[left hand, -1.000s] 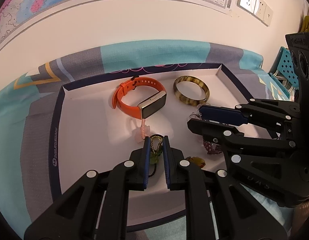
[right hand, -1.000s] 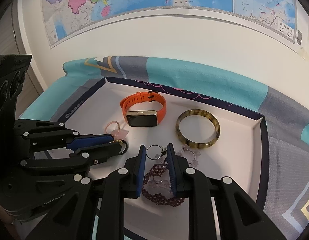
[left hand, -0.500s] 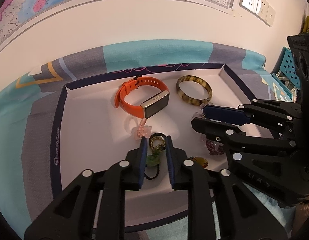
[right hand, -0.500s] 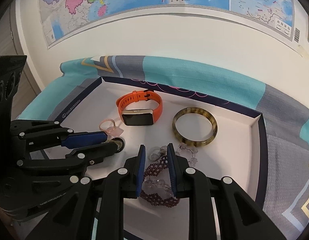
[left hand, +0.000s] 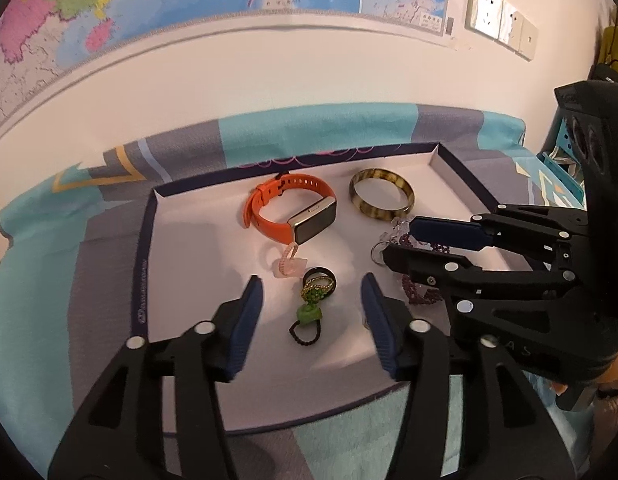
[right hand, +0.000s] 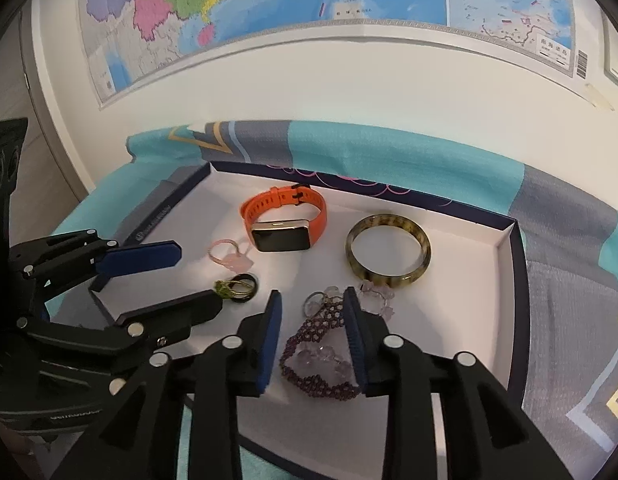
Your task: Organize jewelry
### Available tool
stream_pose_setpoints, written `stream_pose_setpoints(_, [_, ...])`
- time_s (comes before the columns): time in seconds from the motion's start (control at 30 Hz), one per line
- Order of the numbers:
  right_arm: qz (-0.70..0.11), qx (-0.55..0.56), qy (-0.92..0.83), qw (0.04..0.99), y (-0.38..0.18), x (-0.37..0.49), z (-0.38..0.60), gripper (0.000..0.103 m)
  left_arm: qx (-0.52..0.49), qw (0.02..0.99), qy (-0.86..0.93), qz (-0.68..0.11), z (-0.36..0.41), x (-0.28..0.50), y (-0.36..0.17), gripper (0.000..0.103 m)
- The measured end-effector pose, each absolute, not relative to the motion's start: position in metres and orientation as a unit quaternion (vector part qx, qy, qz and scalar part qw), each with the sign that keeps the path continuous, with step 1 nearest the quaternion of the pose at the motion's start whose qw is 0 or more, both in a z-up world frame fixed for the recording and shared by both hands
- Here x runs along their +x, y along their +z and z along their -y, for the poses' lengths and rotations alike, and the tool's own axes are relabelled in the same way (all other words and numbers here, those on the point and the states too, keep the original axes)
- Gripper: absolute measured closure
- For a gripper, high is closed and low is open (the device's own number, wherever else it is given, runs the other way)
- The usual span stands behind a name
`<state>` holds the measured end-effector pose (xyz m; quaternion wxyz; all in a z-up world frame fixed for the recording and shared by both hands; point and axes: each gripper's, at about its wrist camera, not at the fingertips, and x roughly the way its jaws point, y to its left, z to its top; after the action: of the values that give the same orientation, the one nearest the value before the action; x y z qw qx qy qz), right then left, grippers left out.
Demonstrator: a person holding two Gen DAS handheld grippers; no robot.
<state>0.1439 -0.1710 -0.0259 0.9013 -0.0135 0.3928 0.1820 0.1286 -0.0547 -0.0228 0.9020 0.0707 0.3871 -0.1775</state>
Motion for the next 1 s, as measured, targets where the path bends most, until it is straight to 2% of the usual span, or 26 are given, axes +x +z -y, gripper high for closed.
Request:
stream_pose_setpoints(0.13, [-0.385, -0.005, 0.184, 0.904, -0.02, 0.136, 0.175, 0.067, 0.081, 0.909, -0.171, -0.371, 0.052, 0.115, -0.017, 0.04])
stream_pose_setpoints(0.23, [-0.372, 0.001, 0.186, 0.91, -0.012, 0.124, 0.178, 0.056, 0.081, 0.915, -0.168, -0.357, 0.047, 0.102, -0.012, 0.027])
stream_pose_setpoints(0.3, [-0.365, 0.002, 0.186, 0.912, -0.009, 0.115, 0.179, 0.054, 0.083, 0.919, -0.164, -0.349, 0.044, 0.094, -0.009, 0.023])
stream_pose_setpoints(0.37, [-0.357, 0.003, 0.185, 0.916, -0.005, 0.103, 0.181, 0.046, 0.083, 0.922, -0.161, -0.343, 0.042, 0.085, -0.008, 0.014])
stream_pose_setpoints(0.47, [-0.346, 0.006, 0.177, 0.921, -0.003, 0.085, 0.186, 0.037, 0.08, 0.925, -0.159, -0.335, 0.039, 0.074, -0.007, 0.006])
stream_pose_setpoints(0.63, [-0.343, 0.013, 0.157, 0.926, -0.009, 0.06, 0.193, 0.025, 0.076, 0.929, -0.154, -0.328, 0.036, 0.055, -0.009, 0.006])
stream_pose_setpoints(0.8, [-0.343, 0.014, 0.145, 0.928, -0.015, 0.038, 0.2, 0.018, 0.062, 0.931, -0.14, -0.332, 0.03, 0.041, -0.012, 0.006])
stream_pose_setpoints(0.87, [-0.343, 0.013, 0.143, 0.929, -0.016, 0.031, 0.199, 0.012, 0.058, 0.932, -0.133, -0.332, 0.029, 0.036, -0.014, 0.006])
stream_pose_setpoints(1.0, [-0.341, 0.006, 0.14, 0.93, -0.018, 0.018, 0.195, 0.007, 0.05, 0.933, -0.12, -0.335, 0.025, 0.027, -0.017, 0.006])
